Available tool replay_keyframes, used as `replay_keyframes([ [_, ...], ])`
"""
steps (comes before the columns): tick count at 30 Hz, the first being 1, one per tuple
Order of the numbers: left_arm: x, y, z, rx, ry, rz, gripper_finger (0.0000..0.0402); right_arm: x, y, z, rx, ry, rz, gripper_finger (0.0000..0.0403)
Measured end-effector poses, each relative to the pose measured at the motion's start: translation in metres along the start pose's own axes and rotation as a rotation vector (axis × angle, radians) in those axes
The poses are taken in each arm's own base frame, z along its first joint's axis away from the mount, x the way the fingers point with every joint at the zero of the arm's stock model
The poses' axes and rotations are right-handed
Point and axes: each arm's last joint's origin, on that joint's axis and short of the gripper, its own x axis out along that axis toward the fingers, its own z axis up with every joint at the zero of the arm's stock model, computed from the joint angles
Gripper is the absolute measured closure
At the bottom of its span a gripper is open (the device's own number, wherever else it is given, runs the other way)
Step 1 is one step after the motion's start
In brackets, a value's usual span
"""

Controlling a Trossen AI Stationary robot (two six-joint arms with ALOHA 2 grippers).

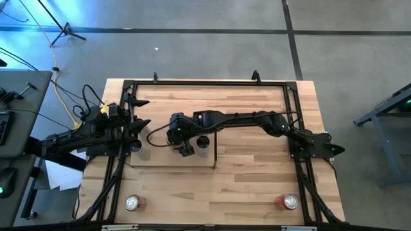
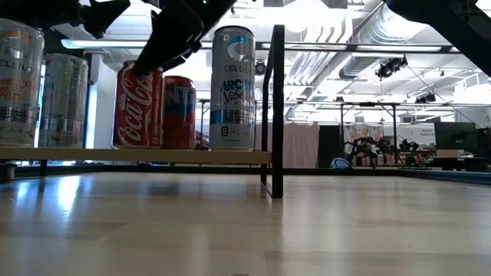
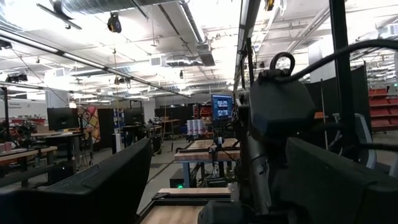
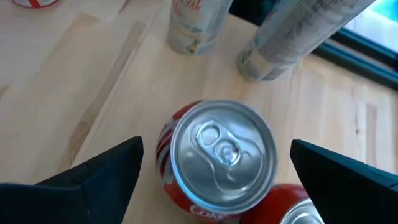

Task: Place canned beverage on shelf
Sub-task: Put the right red white soda can on the shelf

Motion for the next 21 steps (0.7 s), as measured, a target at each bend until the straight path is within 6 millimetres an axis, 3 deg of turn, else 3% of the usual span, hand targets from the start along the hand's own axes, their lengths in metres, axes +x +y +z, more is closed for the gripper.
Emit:
replay_keyframes([
  [11, 0.0000, 0.0000, -0.0005, 0.000, 0.005, 0.000, 0.0055, 0.0019, 0.0012, -0.0007, 0.008, -0.007, 0.036, 0.0015],
  [21, 0.0000, 0.0000, -0.0006, -0.001, 0.006, 0.000, 0.0055, 0.0019, 0.0000, -0.0013, 0.021, 0.001, 0.021, 0.0068],
])
